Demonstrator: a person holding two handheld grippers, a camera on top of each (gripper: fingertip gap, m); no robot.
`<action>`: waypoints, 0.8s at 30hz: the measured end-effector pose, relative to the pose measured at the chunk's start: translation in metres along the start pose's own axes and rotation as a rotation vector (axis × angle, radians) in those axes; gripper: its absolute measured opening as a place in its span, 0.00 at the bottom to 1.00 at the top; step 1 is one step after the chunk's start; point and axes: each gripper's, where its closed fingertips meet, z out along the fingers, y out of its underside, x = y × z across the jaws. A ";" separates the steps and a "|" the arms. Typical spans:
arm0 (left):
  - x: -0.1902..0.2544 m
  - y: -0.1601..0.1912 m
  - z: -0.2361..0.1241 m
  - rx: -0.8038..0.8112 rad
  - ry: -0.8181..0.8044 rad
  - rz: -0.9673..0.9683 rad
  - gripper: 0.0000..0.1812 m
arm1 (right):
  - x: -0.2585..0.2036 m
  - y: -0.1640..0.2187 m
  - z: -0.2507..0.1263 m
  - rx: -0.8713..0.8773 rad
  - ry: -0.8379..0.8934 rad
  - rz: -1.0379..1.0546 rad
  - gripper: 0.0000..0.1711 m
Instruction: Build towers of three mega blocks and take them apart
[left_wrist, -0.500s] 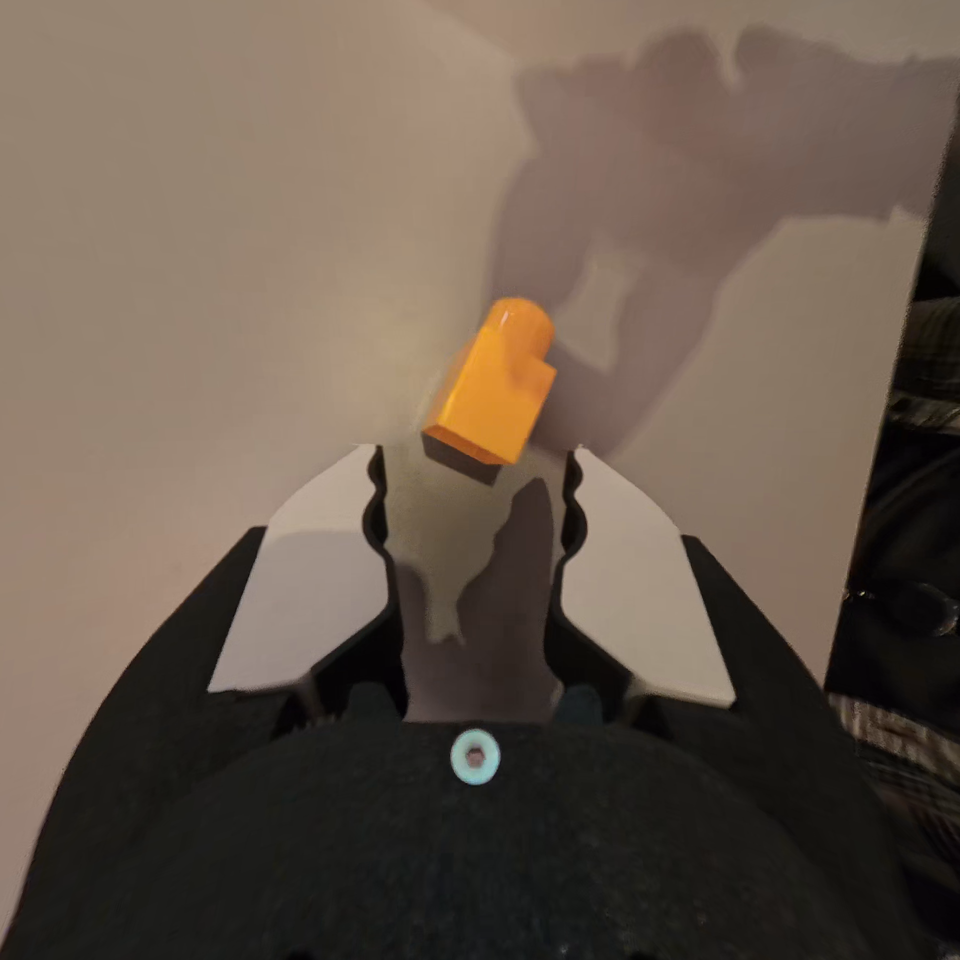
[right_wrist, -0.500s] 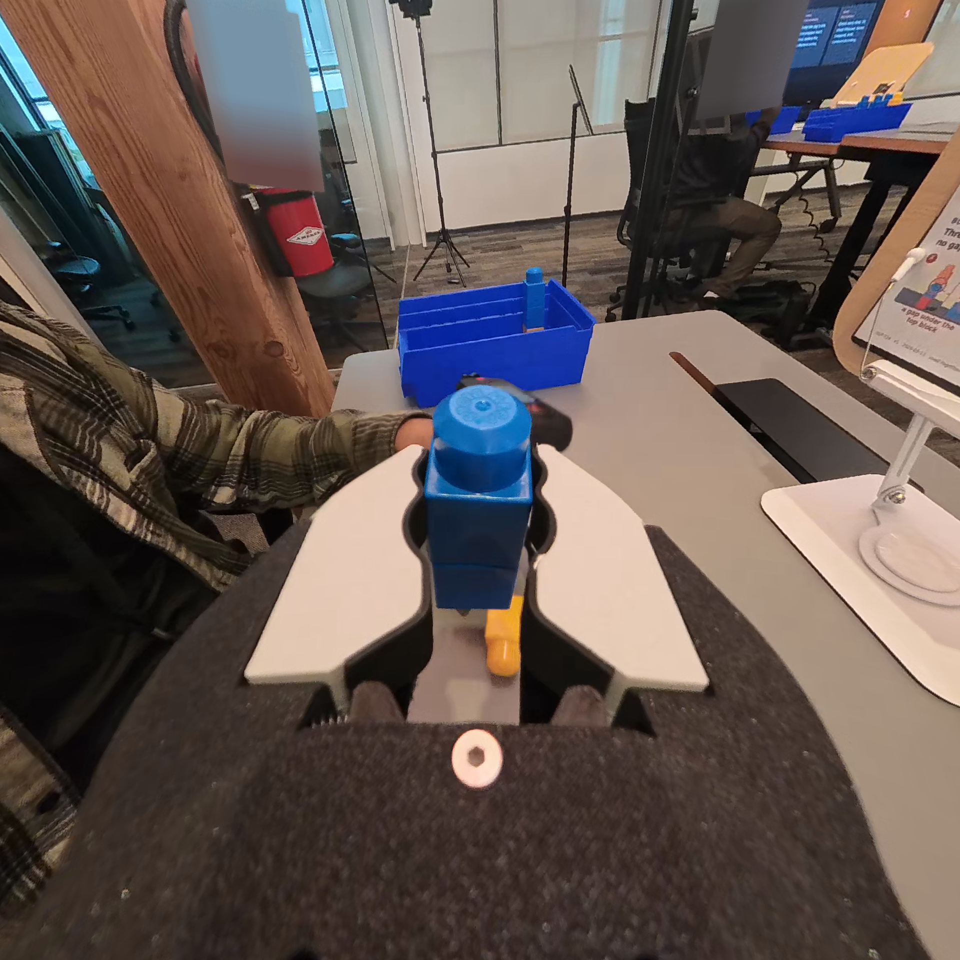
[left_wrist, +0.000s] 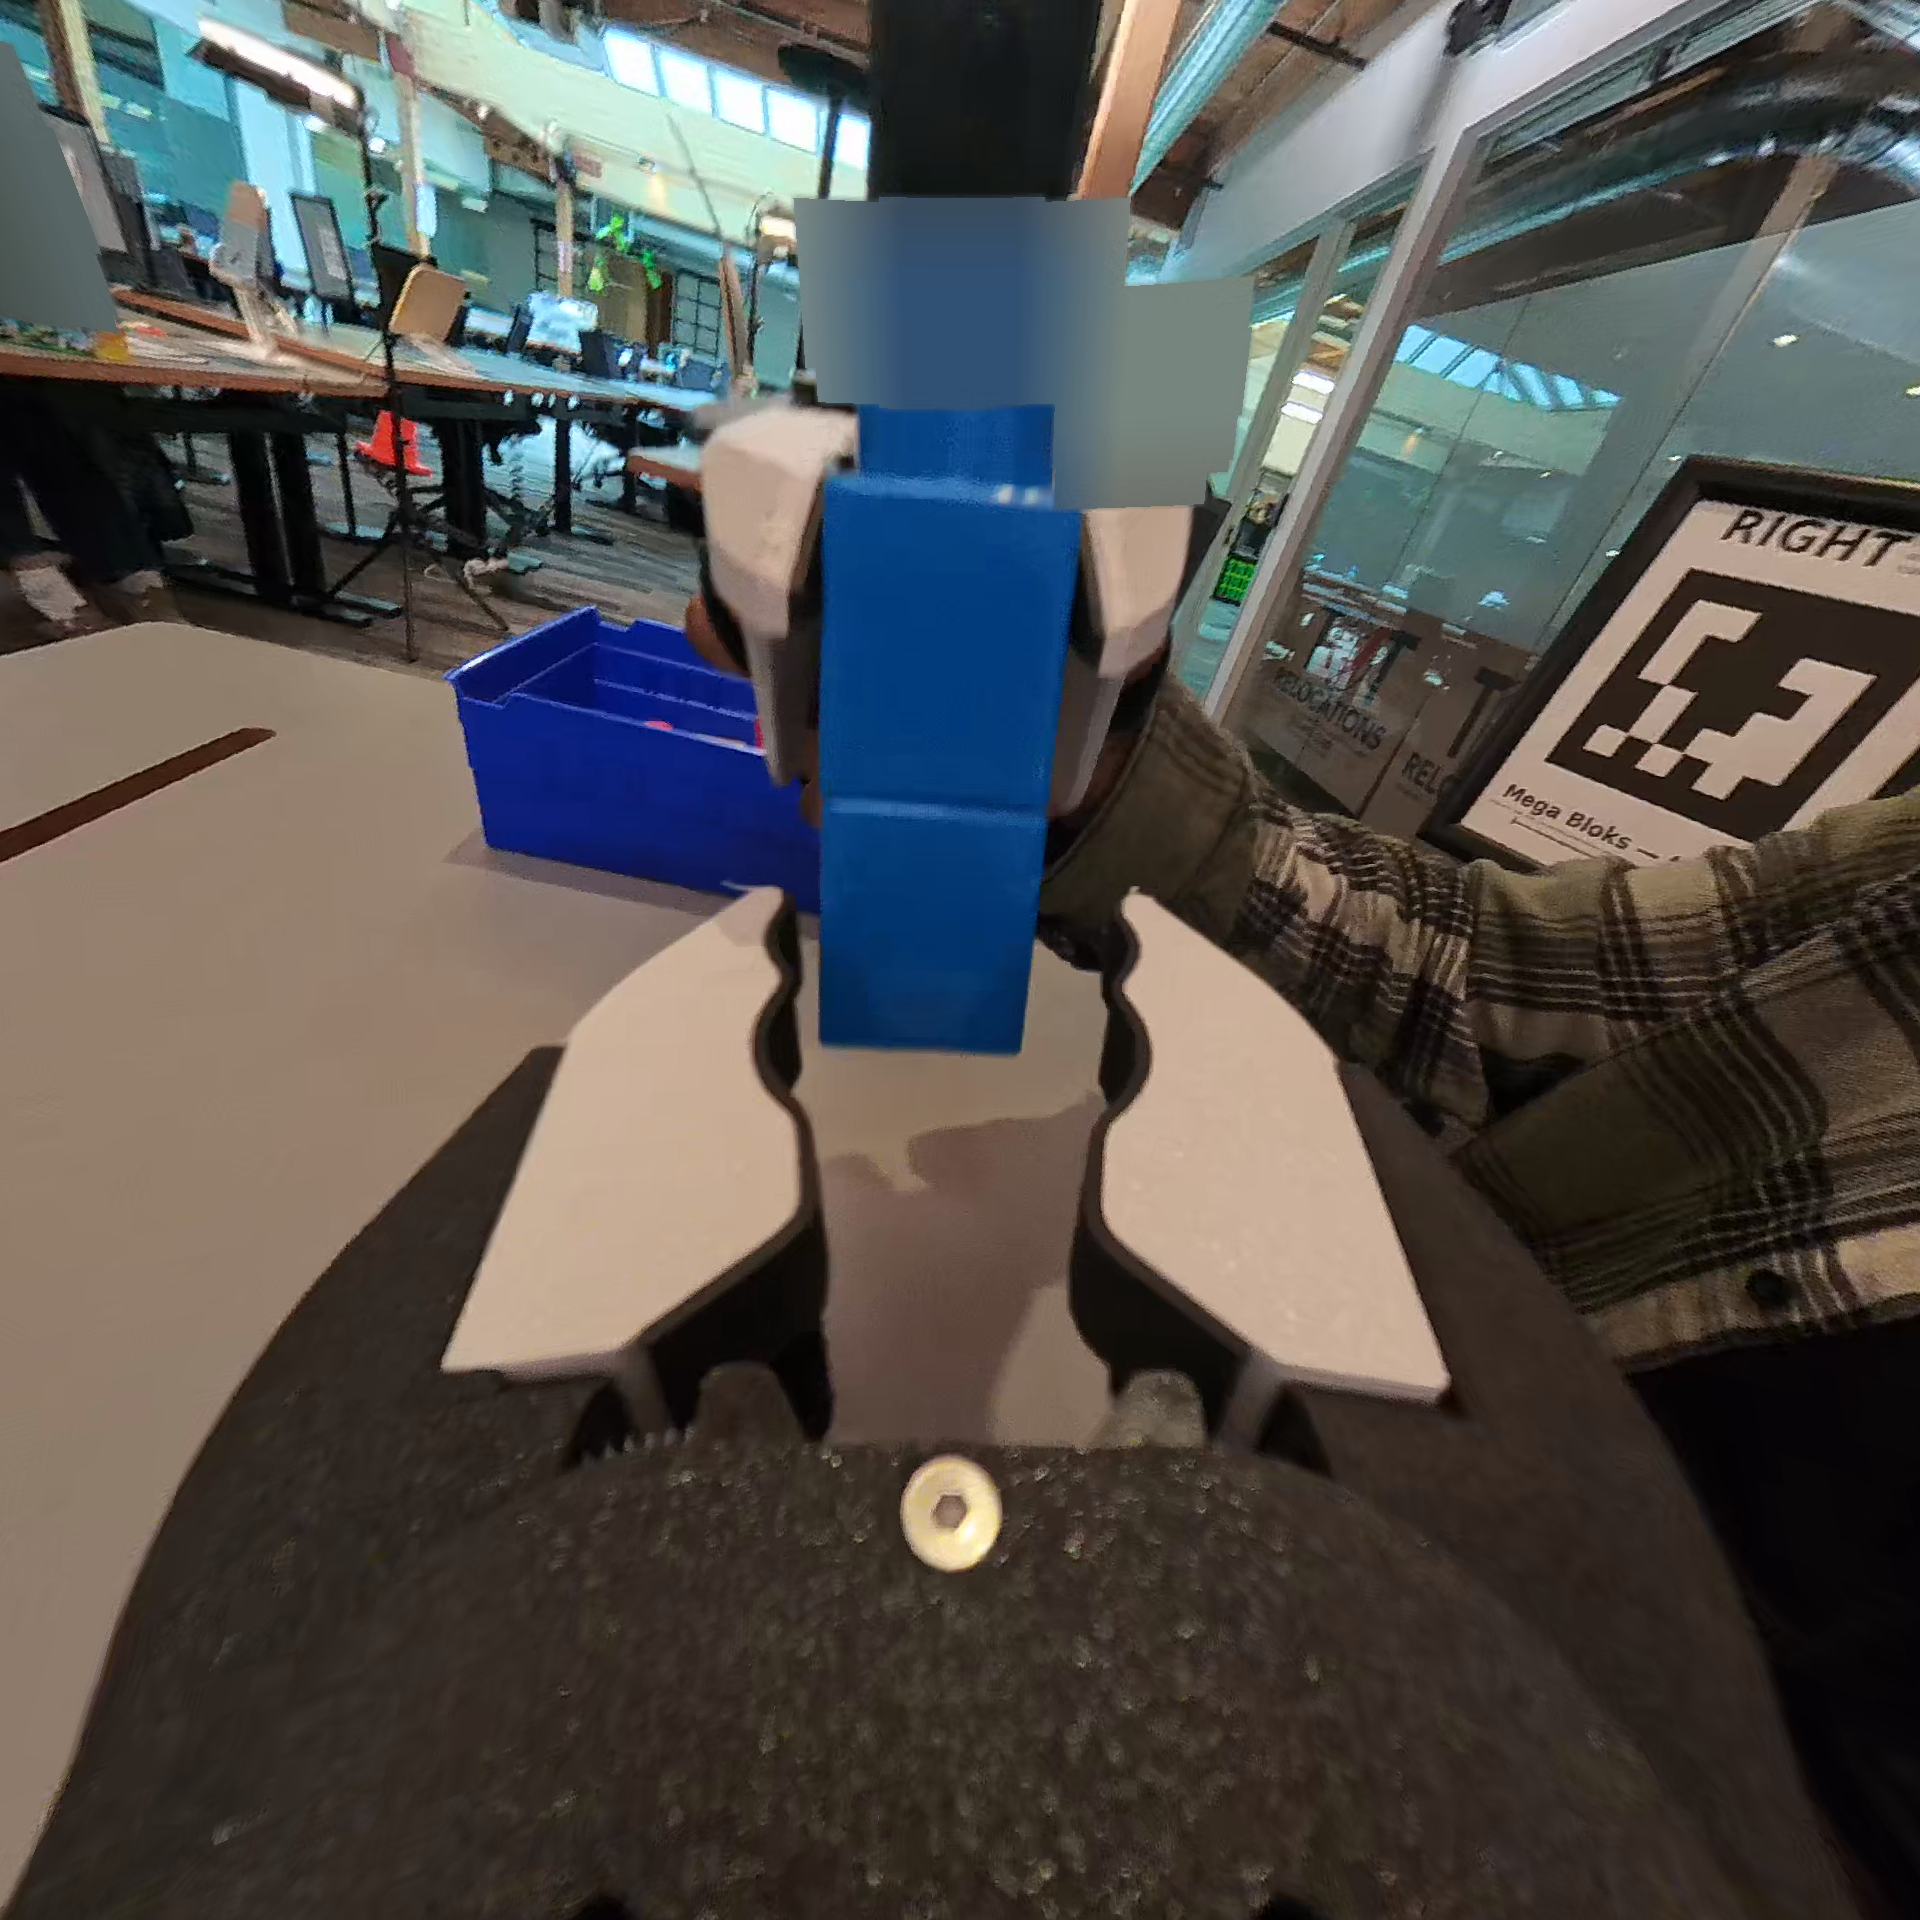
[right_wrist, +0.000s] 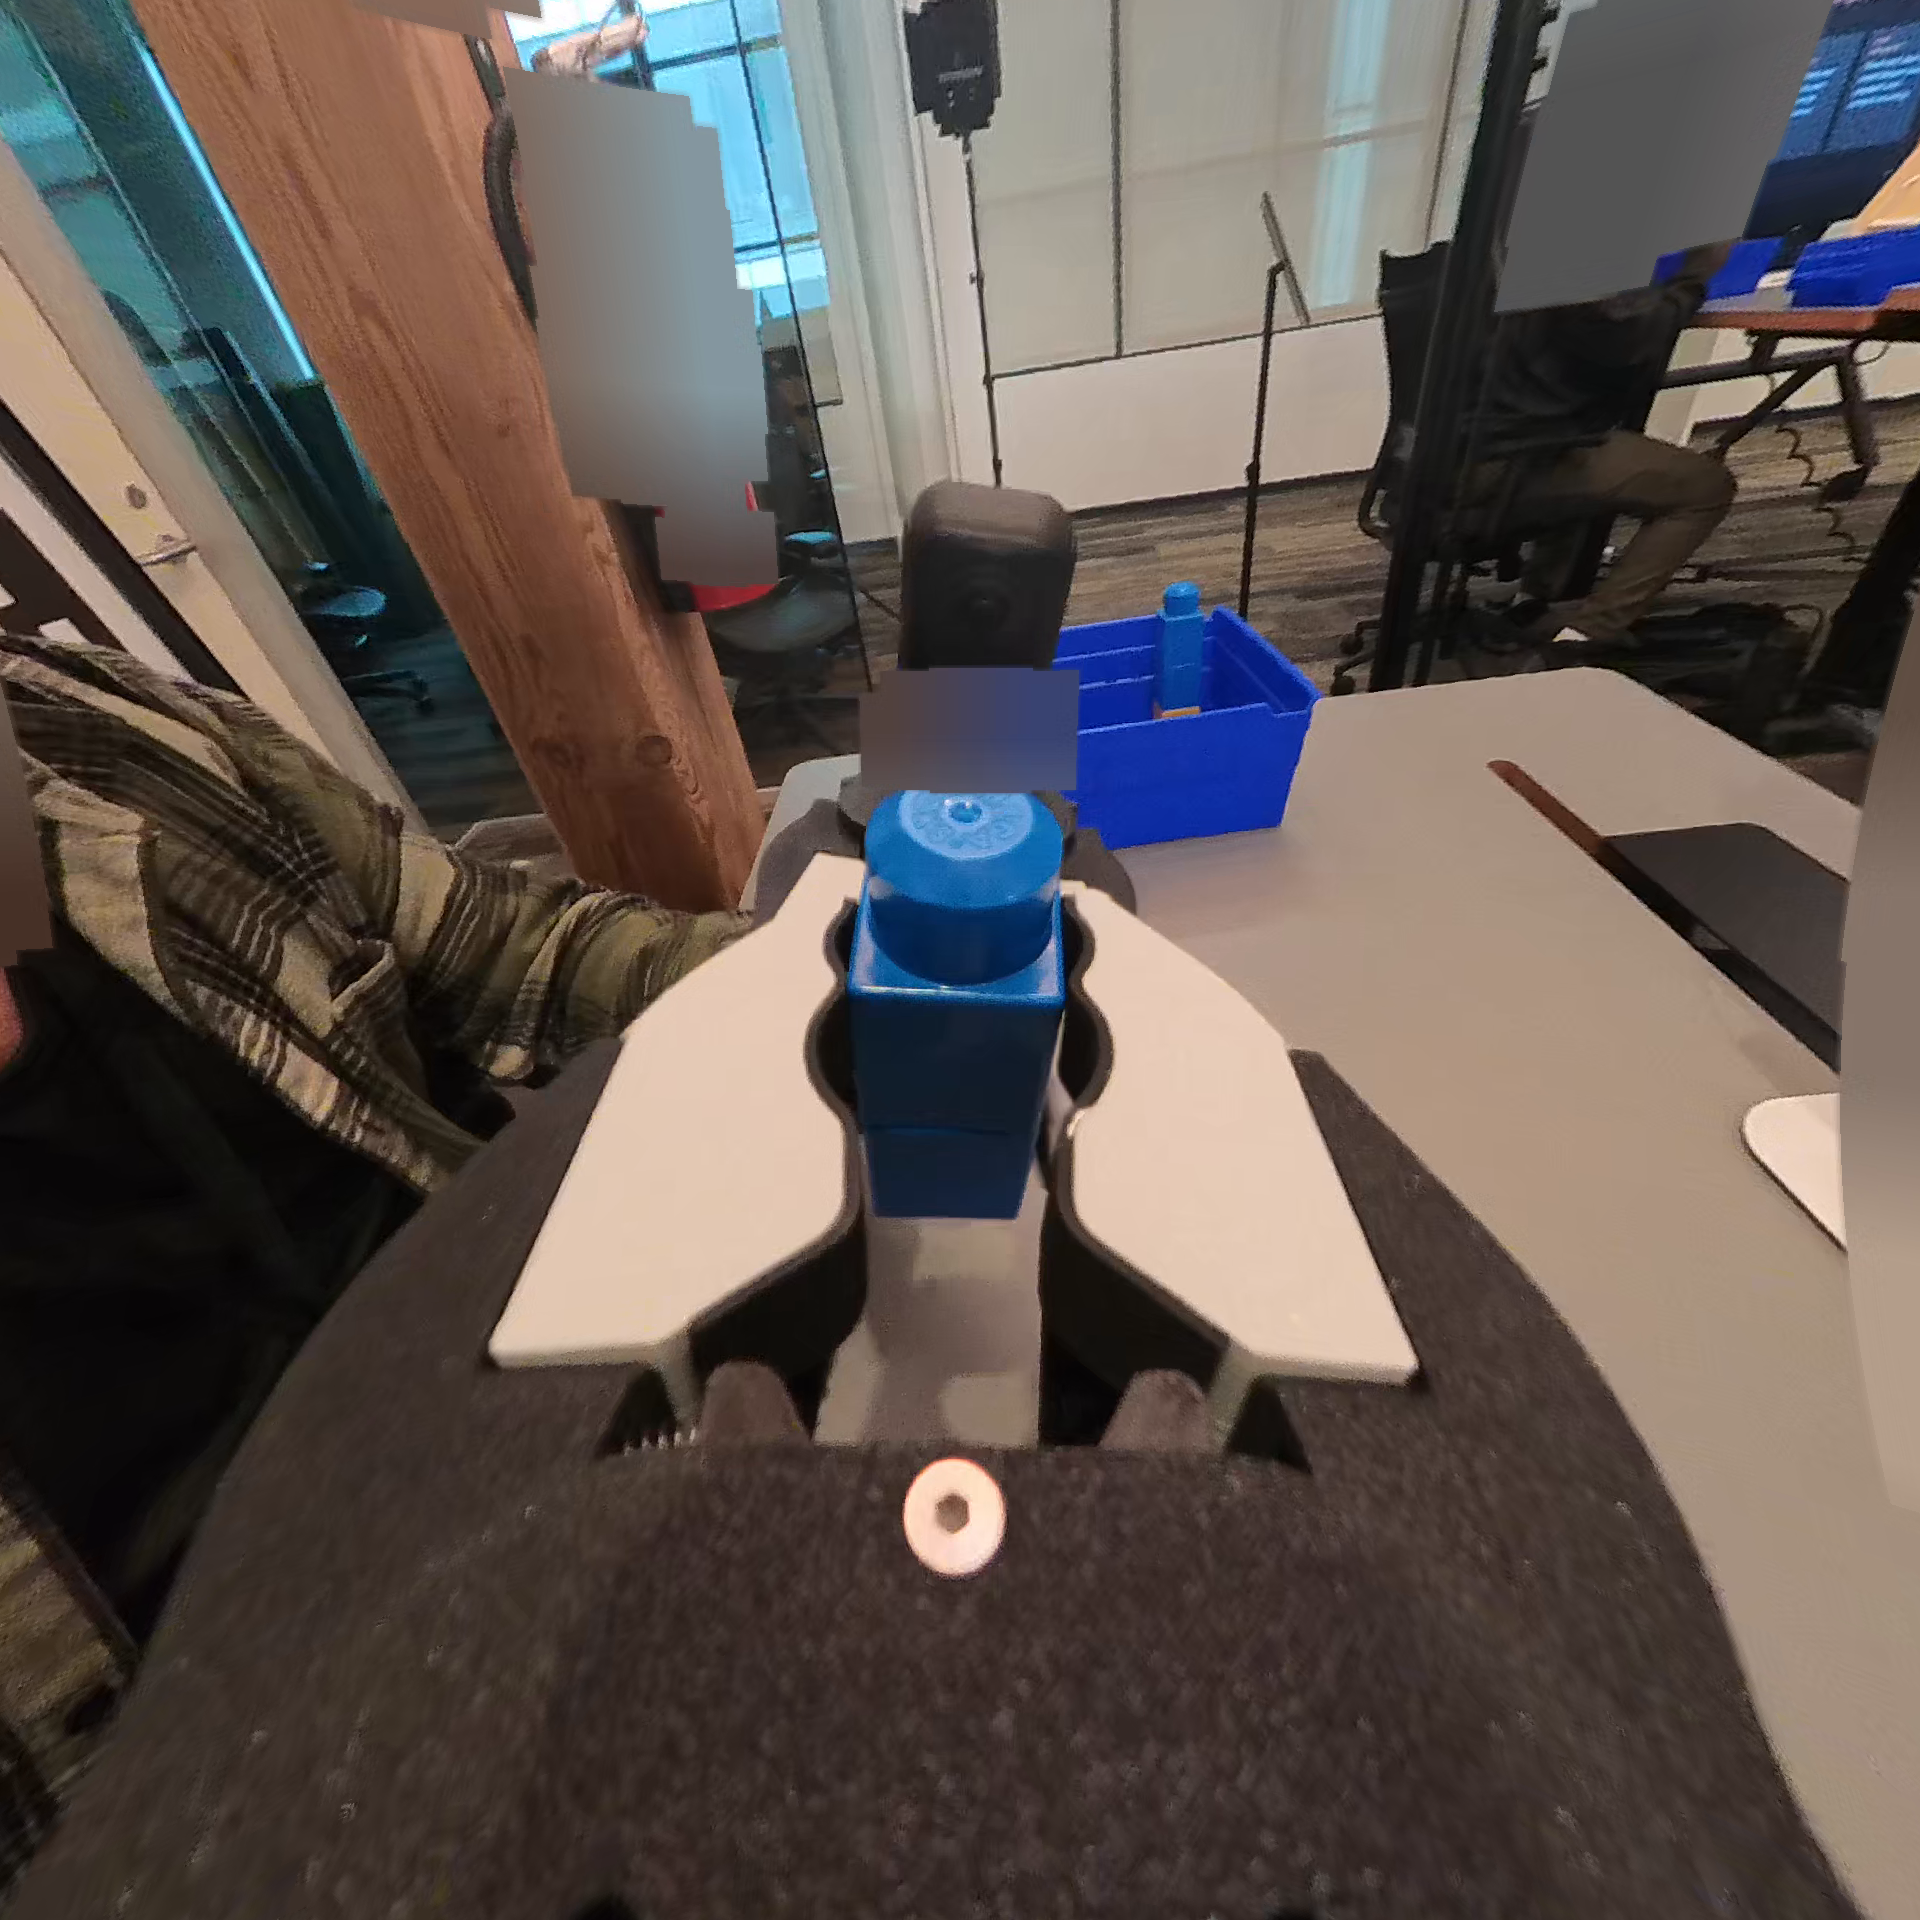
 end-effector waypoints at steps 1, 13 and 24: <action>0.001 -0.001 -0.001 0.011 0.002 0.013 0.24 | -0.003 0.001 0.003 0.005 -0.025 0.007 0.21; -0.014 0.013 -0.019 -0.040 -0.121 0.090 0.19 | 0.058 -0.045 -0.176 0.046 0.598 -0.059 0.21; -0.008 0.020 -0.013 -0.038 -0.063 0.077 0.20 | 0.112 0.120 -0.399 -0.457 1.164 0.384 0.21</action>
